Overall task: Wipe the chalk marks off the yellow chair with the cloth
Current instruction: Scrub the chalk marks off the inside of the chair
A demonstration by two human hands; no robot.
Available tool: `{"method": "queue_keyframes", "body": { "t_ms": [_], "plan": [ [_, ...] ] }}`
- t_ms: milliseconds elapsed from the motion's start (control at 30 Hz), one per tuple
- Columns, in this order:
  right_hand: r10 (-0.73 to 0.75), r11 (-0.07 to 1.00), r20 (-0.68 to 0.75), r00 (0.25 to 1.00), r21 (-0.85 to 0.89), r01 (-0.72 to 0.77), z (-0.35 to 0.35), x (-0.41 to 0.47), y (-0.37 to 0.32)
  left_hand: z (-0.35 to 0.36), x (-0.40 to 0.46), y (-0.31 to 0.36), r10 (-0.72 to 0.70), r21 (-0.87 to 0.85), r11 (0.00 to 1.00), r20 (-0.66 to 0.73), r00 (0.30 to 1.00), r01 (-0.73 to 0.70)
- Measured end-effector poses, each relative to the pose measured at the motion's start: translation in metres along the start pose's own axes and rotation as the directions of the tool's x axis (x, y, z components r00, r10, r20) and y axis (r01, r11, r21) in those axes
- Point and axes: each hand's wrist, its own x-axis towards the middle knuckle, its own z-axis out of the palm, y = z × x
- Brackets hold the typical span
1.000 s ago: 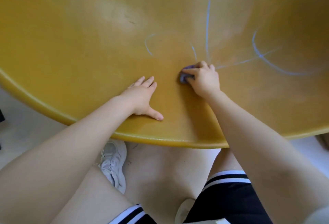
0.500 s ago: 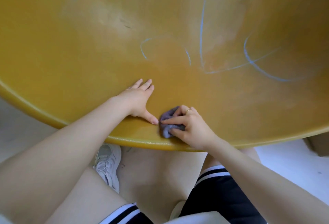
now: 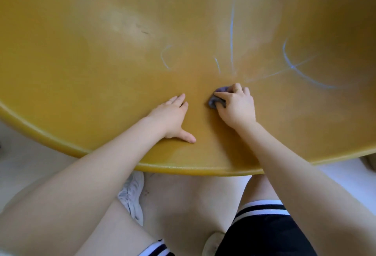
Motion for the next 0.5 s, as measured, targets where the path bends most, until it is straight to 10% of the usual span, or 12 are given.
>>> {"method": "queue_keyframes", "body": {
  "t_ms": [267,500],
  "plan": [
    [-0.394,0.913,0.059,0.917,0.142,0.383,-0.015,-0.068,0.001,-0.008,0.012,0.012,0.000,0.088,0.996,0.020,1.000,-0.002],
    [0.133,0.987,-0.145,0.980,-0.067,-0.143,-0.026,-0.006,0.070,-0.012,0.018,0.012,0.002,0.043,0.999,0.063,0.998,-0.005]
  ]
}}
